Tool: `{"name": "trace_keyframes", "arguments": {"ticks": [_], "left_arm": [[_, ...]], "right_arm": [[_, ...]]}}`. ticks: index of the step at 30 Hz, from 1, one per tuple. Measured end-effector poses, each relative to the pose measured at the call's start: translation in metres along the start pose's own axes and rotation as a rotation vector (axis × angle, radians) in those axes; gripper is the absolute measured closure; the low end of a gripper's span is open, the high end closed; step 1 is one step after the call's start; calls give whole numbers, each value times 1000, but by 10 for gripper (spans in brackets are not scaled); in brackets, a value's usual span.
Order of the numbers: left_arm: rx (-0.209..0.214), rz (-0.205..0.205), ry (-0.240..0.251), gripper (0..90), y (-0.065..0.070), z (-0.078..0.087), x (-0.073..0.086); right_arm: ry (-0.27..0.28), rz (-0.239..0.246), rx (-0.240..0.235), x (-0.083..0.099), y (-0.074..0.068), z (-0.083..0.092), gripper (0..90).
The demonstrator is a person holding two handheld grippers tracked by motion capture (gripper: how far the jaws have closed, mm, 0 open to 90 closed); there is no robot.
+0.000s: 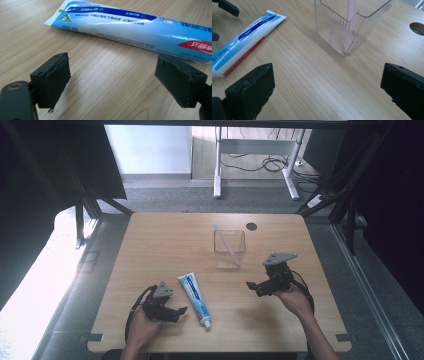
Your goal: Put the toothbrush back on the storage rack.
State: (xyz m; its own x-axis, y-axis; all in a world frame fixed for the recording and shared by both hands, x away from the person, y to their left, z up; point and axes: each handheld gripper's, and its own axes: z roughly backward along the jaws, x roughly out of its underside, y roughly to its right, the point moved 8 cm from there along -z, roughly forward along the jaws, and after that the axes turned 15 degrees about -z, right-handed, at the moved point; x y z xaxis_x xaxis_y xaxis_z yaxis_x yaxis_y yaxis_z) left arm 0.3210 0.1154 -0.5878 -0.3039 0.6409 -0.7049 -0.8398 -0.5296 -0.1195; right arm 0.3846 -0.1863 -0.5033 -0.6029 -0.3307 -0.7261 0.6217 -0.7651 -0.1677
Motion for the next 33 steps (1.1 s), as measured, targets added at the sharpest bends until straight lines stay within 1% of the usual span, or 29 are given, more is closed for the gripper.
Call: {"name": "trace_keyframes", "arguments": {"ticks": [5,7,10,11,15,18,23,24,26,27,31,33], "left_arm": [[11,0,5,129,1,-1,0],[15,5,5,129,2,-1,0],[15,20,10,129,2,-1,0],[15,16,12,129,1,-1,0],[13,29,15,129,2,0,0],[15,26,16,129,2,0,0],[12,28,18,130,2,0,-1],[11,16,20,130,1,1,-1],[10,22,21,130,1,1,-1],[9,26,20,130,1,1,-1],[10,7,12,130,1,1,-1],[9,7,13,131,1,1,-1]], "right_arm": [[-3,-8,6,11,1,5,0],[-9,-7,0,16,0,6,0],[-11,-2,12,23,0,8,0],[-9,-1,16,25,0,9,0],[-1,-10,15,33,-1,13,0],[-8,-12,23,39,0,15,0],[7,-27,26,47,0,19,0],[6,-32,27,49,0,20,0],[9,-41,29,53,0,21,0],[11,-45,27,56,0,22,0],[13,-58,25,67,2,20,0],[12,-63,29,73,3,17,0]]}}
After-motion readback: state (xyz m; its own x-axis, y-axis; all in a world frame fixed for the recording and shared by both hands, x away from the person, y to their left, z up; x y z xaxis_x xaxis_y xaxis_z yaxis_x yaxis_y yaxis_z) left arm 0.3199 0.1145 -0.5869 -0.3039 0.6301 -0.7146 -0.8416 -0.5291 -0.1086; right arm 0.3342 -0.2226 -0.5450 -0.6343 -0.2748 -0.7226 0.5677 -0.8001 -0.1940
